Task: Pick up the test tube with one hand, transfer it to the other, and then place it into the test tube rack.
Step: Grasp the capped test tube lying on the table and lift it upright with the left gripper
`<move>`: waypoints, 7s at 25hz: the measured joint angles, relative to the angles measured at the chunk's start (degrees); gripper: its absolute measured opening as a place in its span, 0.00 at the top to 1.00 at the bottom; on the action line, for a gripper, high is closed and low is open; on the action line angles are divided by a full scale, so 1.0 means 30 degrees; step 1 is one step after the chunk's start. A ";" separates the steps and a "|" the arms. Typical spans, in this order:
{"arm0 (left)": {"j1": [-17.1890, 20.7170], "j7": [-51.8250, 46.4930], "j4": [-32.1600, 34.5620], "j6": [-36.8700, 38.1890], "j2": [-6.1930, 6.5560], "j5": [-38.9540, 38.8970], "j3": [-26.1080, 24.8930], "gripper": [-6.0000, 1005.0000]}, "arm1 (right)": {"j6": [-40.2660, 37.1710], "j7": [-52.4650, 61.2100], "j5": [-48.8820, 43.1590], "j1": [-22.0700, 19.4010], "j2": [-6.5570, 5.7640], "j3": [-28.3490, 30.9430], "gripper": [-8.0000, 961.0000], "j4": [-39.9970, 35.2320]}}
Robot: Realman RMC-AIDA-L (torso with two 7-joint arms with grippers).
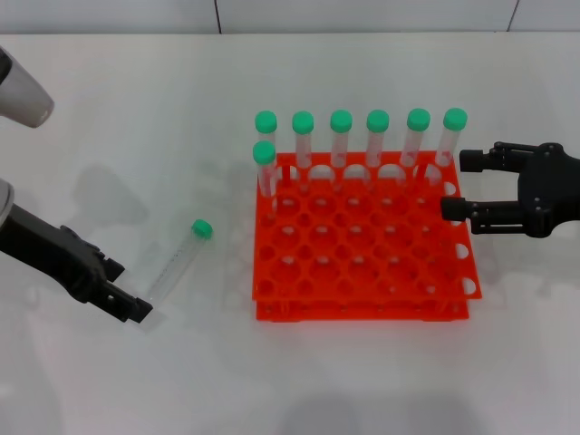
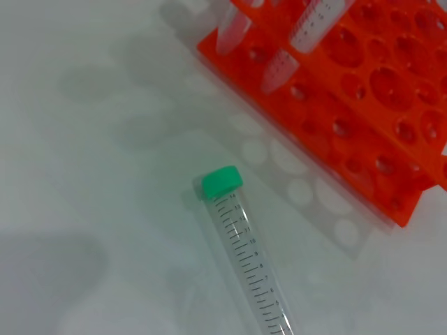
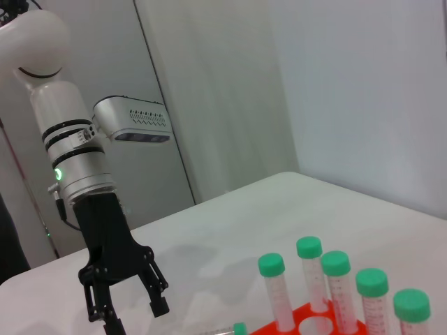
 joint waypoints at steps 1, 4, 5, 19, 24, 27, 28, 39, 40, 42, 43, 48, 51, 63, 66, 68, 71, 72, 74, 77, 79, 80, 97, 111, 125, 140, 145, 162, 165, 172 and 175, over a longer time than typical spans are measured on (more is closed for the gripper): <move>-0.0014 0.0019 -0.0094 -0.0089 -0.0002 0.0001 -0.0001 0.12 | 0.0000 0.0003 -0.0022 0.0000 -0.0001 -0.0020 0.15 0.0003; -0.0069 0.0105 -0.0375 -0.0273 -0.0032 0.0005 0.0033 0.12 | -0.0013 0.0017 -0.0051 -0.0002 0.0000 -0.0052 0.15 0.0004; -0.0080 0.0143 -0.0456 -0.0320 -0.0049 0.0005 0.0086 0.12 | -0.0024 0.0035 -0.0050 -0.0004 0.0000 -0.0053 0.15 0.0005; -0.0320 0.0107 -0.0562 -0.0532 -0.0119 0.0003 0.0249 0.12 | -0.0045 0.0066 -0.0075 0.0044 0.0000 -0.0090 0.15 0.0590; -0.0352 0.0130 -0.0562 -0.0562 -0.0182 -0.0034 0.0395 0.12 | -0.0033 0.0038 -0.0101 0.0080 0.0000 -0.0023 0.15 0.0805; -0.0372 0.0134 -0.0562 -0.0616 -0.0213 -0.0101 0.0479 0.12 | -0.0029 0.0016 -0.0103 0.0093 0.0000 -0.0006 0.15 0.0831; -0.0380 0.0136 -0.0563 -0.0630 -0.0224 -0.0111 0.0484 0.12 | -0.0028 0.0006 -0.0103 0.0101 0.0000 -0.0003 0.15 0.0831; -0.0422 0.0045 -0.0706 -0.0761 -0.0388 -0.0060 0.0769 0.12 | -0.0070 -0.0004 -0.0103 0.0094 0.0000 -0.0003 0.15 0.0830; -0.0435 0.0013 -0.0787 -0.0787 -0.0388 -0.0059 0.0854 0.12 | -0.0074 -0.0004 -0.0102 0.0078 0.0000 -0.0004 0.15 0.0829; -0.0449 -0.0005 -0.0924 -0.0882 -0.0388 -0.0055 0.0937 0.12 | -0.0085 -0.0004 -0.0087 0.0033 -0.0001 -0.0003 0.15 0.0828; -0.0451 -0.0012 -0.0989 -0.0971 -0.0388 -0.0049 0.0954 0.12 | -0.0090 -0.0004 -0.0077 0.0020 0.0000 0.0005 0.15 0.0826; -0.0453 -0.0014 -0.1091 -0.1157 -0.0380 -0.0021 0.0987 0.13 | -0.0147 -0.0002 -0.0025 -0.0015 0.0000 0.0009 0.15 0.0823; -0.0443 -0.0016 -0.1091 -0.1208 -0.0377 -0.0010 0.0989 0.15 | -0.0173 0.0000 0.0012 -0.0039 0.0000 0.0027 0.15 0.0823; -0.0493 -0.0128 -0.1485 -0.1464 -0.0357 0.0143 0.1207 0.26 | -0.0178 0.0012 0.0046 -0.0039 0.0000 -0.0012 0.15 0.0822; -0.0499 -0.0144 -0.1504 -0.1556 -0.0374 0.0222 0.1218 0.31 | -0.0177 0.0020 0.0046 -0.0038 0.0000 -0.0032 0.15 0.0823; -0.0502 -0.0144 -0.1516 -0.1583 -0.0374 0.0222 0.1227 0.36 | -0.0177 0.0025 0.0055 -0.0038 0.0000 -0.0038 0.15 0.0822; -0.0501 -0.0144 -0.1521 -0.1590 -0.0374 0.0235 0.1227 0.44 | -0.0177 0.0026 0.0067 -0.0038 0.0000 -0.0041 0.15 0.0823; -0.0502 -0.0143 -0.1523 -0.1602 -0.0374 0.0242 0.1227 0.44 | -0.0177 0.0026 0.0069 -0.0038 0.0000 -0.0041 0.15 0.0822; -0.0495 -0.0143 -0.1528 -0.1671 -0.0374 0.0249 0.1226 0.44 | -0.0177 0.0018 0.0074 -0.0038 0.0000 -0.0037 0.15 0.0822; -0.0466 -0.0142 -0.1529 -0.1776 -0.0373 0.0257 0.1224 0.44 | -0.0176 0.0012 0.0086 -0.0038 0.0000 -0.0010 0.15 0.0822; -0.0462 -0.0142 -0.1530 -0.1811 -0.0375 0.0265 0.1218 0.44 | -0.0176 0.0009 0.0104 -0.0038 0.0000 -0.0005 0.15 0.0823; -0.0460 -0.0142 -0.1530 -0.1824 -0.0374 0.0265 0.1218 0.44 | -0.0177 0.0007 0.0109 -0.0038 -0.0001 -0.0008 0.15 0.0823; -0.0447 -0.0165 -0.1592 -0.2266 -0.0495 0.0403 0.1215 0.56 | -0.0176 -0.0004 0.0108 -0.0037 0.0000 -0.0041 0.15 0.0822; -0.0567 -0.0267 -0.2021 -0.2687 -0.0492 0.0445 0.1216 0.60 | -0.0176 -0.0005 0.0102 -0.0038 -0.0001 -0.0047 0.15 0.0814; -0.0588 -0.0354 -0.2058 -0.2814 -0.0515 0.0568 0.1187 0.64 | -0.0176 -0.0005 0.0102 -0.0037 0.0000 -0.0003 0.15 0.0820; -0.0649 -0.0774 -0.2057 -0.2946 -0.0435 0.0570 0.1106 0.73 | -0.0176 -0.0005 0.0103 -0.0038 -0.0001 0.0088 0.15 0.0812; -0.0648 -0.0904 -0.2062 -0.3196 -0.0428 0.0592 0.1069 0.77 | -0.0176 -0.0004 0.0113 -0.0038 -0.0001 0.0098 0.15 0.0780; -0.0751 -0.0949 -0.2522 -0.3487 -0.0373 0.0614 0.1180 0.82 | -0.0175 -0.0004 0.0164 -0.0038 0.0000 0.0085 0.15 0.0645; -0.0773 -0.0919 -0.2528 -0.3468 -0.0358 0.0614 0.1171 0.82 | -0.0175 -0.0004 0.0164 -0.0038 -0.0001 0.0085 0.15 0.0628; -0.0786 -0.0906 -0.2437 -0.3319 -0.0067 -0.0054 0.1083 0.82 | -0.0173 -0.0005 0.0164 -0.0038 -0.0001 0.0095 0.15 0.0616; -0.0791 -0.0900 -0.2415 -0.3310 0.0058 -0.0260 0.0876 0.82 | -0.0153 -0.0005 0.0164 -0.0038 -0.0001 0.0104 0.15 0.0617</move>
